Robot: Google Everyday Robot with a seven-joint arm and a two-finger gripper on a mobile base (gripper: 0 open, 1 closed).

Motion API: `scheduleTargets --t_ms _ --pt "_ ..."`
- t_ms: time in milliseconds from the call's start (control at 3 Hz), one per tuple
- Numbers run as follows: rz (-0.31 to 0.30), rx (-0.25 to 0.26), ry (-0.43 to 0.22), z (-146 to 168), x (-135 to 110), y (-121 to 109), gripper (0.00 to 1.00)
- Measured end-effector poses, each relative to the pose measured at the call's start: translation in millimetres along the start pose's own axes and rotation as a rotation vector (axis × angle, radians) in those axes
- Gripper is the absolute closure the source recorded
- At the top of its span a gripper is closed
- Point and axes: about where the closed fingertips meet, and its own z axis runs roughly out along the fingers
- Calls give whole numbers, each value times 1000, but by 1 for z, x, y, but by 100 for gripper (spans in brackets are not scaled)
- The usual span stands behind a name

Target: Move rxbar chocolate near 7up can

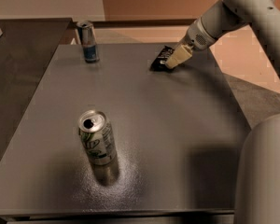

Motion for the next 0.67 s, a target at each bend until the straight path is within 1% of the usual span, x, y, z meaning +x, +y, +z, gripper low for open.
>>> scheduleTargets --t_ms 333,667 --pt "-50 16 -41 -30 -19 12 100" --pt "-115 5 -50 -47 -33 30 100"
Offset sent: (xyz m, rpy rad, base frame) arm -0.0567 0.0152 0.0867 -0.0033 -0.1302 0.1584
